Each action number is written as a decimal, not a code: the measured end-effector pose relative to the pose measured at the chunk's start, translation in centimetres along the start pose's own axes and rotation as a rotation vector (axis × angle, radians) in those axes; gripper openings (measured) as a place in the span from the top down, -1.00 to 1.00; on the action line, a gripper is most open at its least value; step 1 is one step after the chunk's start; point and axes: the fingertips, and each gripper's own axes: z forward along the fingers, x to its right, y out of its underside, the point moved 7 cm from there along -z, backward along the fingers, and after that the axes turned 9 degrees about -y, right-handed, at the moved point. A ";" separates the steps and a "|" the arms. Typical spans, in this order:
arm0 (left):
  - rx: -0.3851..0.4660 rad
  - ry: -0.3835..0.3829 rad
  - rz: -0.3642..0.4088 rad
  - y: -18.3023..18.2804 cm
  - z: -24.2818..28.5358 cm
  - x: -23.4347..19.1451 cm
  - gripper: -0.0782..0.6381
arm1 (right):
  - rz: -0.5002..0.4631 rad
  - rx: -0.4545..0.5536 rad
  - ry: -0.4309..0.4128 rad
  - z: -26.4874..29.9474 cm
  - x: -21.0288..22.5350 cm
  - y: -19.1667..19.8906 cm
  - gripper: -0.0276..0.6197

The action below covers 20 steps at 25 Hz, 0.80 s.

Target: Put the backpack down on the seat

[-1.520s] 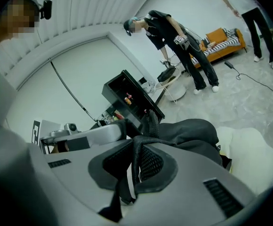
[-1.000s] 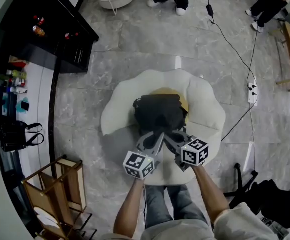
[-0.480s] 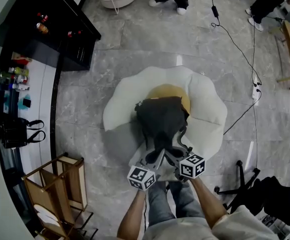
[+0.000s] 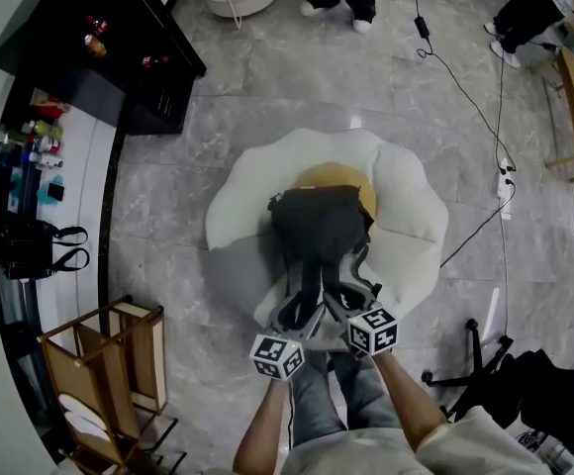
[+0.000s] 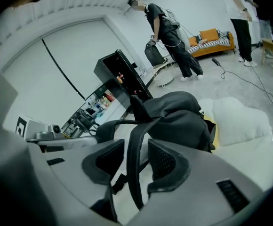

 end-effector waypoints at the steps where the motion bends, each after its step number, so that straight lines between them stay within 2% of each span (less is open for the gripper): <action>1: 0.004 -0.004 0.009 -0.1 -0.3 -0.1 0.12 | -0.017 0.006 0.013 -0.3 -0.1 0.0 0.38; 4: 0.009 -0.009 0.038 -0.7 -0.9 -0.3 0.09 | -0.040 0.014 0.025 -1.3 -0.4 0.2 0.23; 13: 0.056 -0.039 0.126 -3.9 -2.4 0.5 0.10 | -0.102 0.055 0.020 -3.5 -1.9 -1.6 0.23; 15: 0.075 -0.032 0.144 -5.1 -2.7 1.0 0.10 | -0.129 0.062 0.015 -3.8 -2.5 -2.6 0.24; 18: 0.101 -0.022 0.171 -7.0 -2.7 2.1 0.10 | -0.161 0.087 0.021 -4.8 -3.2 -4.6 0.36; 20: 0.121 -0.019 0.185 -8.4 -2.9 3.0 0.19 | -0.184 0.101 0.025 -5.6 -3.6 -6.1 0.45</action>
